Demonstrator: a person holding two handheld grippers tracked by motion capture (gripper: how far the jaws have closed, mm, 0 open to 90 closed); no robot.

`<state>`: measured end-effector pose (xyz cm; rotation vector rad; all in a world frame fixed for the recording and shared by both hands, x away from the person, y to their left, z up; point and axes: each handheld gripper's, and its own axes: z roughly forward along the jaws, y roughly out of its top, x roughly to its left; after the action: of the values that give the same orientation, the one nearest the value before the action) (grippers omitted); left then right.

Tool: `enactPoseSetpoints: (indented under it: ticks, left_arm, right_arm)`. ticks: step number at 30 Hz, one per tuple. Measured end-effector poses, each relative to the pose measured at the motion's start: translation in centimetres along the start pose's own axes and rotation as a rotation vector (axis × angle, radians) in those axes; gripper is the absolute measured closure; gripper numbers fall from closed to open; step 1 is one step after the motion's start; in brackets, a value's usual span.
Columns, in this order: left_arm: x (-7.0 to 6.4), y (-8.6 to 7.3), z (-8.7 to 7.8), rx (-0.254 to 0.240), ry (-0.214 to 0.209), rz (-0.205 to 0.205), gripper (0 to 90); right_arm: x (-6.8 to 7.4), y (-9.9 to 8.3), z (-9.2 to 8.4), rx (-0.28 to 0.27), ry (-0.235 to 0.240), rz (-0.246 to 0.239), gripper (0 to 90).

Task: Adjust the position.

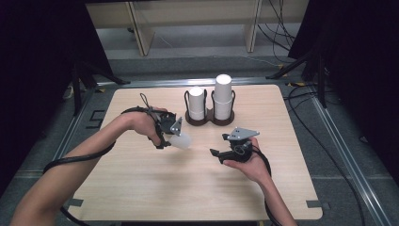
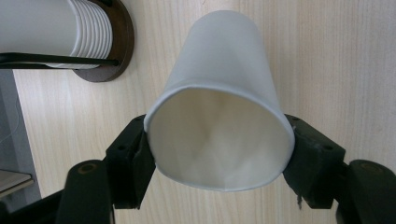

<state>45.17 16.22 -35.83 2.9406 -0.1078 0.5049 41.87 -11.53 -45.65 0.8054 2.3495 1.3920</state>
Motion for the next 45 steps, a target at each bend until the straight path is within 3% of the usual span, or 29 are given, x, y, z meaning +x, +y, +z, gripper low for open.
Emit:
enactPoseSetpoints:
  ticks: [2,4,12,19,21,22,25,39,40,41,45]
  left_arm:
    - [0.0,0.01,-0.04,0.005,-0.006,0.001,31.7]
    - [0.02,0.05,-0.1,0.009,-0.009,0.005,31.8]
    - [0.13,0.13,-0.37,0.025,-0.006,0.015,31.8]
    - [0.05,0.17,-0.47,0.045,-0.016,0.027,31.8]
    - [0.06,0.18,-0.45,0.054,-0.015,0.03,31.8]
    - [0.05,0.18,-0.42,0.056,-0.014,0.031,31.8]
    - [0.06,0.2,-0.45,0.061,-0.02,0.035,31.8]
    - [-0.02,0.24,-0.46,0.087,-0.027,0.055,31.8]
    - [-0.03,0.23,-0.44,0.089,-0.026,0.054,31.8]
    - [-0.03,0.22,-0.43,0.09,-0.028,0.054,31.8]
    - [-0.04,0.22,-0.47,0.103,-0.031,0.061,31.8]
  right_arm:
    - [-0.01,0.0,-0.02,0.0,-0.002,-0.005,20.0]
    - [-0.04,-0.04,0.1,0.005,0.039,0.013,20.0]
    - [0.1,-0.09,0.13,0.012,0.018,0.018,19.9]
    - [0.12,-0.15,0.28,0.012,0.048,0.015,19.9]
    - [0.21,-0.16,0.3,0.009,0.025,0.012,19.9]
    - [0.14,-0.14,0.36,0.011,0.051,0.016,19.9]
    - [0.26,-0.1,0.25,0.017,0.024,0.013,19.9]
    - [0.23,-0.2,0.32,0.011,0.027,0.003,19.9]
    - [0.3,-0.24,0.4,0.015,0.038,0.022,19.9]
    - [0.3,-0.25,0.34,0.017,0.02,0.017,19.9]
    - [0.35,-0.28,0.38,0.018,0.024,0.021,19.9]
